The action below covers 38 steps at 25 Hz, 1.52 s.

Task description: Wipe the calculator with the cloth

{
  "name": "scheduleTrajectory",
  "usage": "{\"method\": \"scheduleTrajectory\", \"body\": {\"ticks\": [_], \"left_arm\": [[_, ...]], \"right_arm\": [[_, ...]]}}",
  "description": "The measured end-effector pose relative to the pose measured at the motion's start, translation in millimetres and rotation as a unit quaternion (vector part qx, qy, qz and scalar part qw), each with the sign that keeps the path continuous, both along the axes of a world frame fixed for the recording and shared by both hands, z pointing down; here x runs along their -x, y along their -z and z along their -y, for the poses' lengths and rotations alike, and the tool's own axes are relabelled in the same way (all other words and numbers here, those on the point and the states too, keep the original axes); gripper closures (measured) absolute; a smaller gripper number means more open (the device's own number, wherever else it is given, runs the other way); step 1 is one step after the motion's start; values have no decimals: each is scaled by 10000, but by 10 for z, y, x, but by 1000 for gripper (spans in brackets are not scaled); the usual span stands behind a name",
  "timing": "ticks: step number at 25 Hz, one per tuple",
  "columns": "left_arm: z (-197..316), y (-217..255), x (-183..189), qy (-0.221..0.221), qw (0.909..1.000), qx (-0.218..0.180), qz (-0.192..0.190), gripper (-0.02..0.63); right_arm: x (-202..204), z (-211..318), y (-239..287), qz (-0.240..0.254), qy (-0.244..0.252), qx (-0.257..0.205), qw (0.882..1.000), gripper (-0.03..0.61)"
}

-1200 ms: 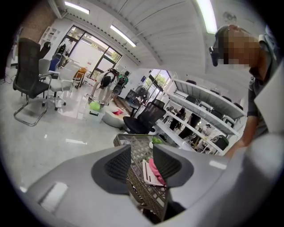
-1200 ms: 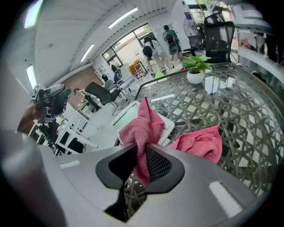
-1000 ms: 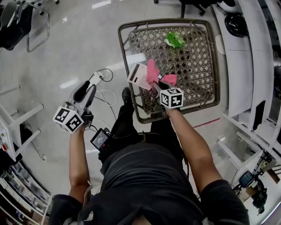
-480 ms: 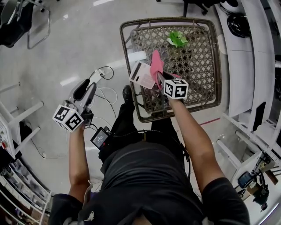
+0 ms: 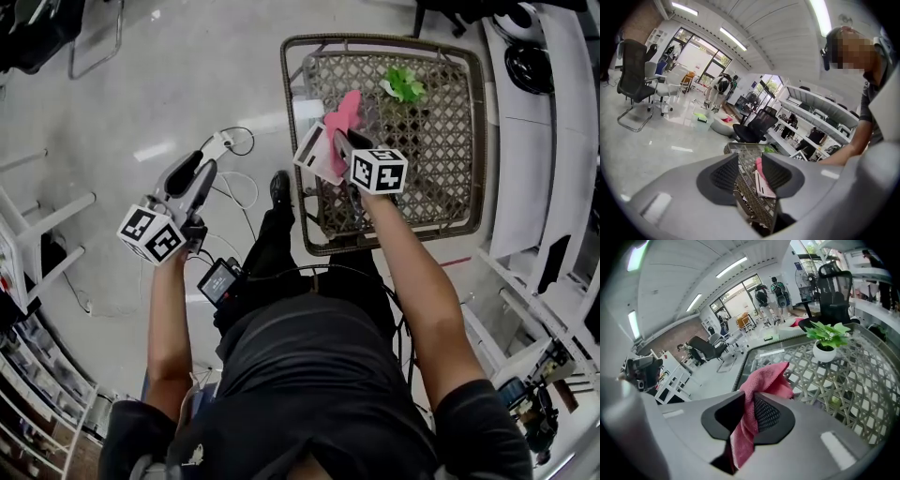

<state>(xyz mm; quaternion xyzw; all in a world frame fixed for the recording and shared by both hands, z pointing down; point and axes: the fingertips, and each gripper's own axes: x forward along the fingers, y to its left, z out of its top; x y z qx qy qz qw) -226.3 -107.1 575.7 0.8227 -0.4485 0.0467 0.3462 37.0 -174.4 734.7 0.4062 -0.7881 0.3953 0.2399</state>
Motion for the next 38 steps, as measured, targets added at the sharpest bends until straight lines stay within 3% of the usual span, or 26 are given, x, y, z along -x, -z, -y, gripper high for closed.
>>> {"method": "scheduleTrajectory", "body": {"ticks": [8, 20, 27, 38], "left_arm": [[43, -36, 74, 78, 9999, -37, -71, 451], [66, -43, 54, 33, 9999, -41, -106, 451], [115, -5, -44, -99, 9999, -97, -68, 451], [150, 95, -286, -254, 9997, -37, 23, 451]], "right_arm": [[462, -44, 86, 67, 573, -175, 9982, 525], [802, -681, -21, 28, 1595, -147, 9871, 525], [702, -993, -103, -68, 1858, 32, 9826, 525], [-35, -1292, -275, -406, 1358, 392, 9891, 525]]}}
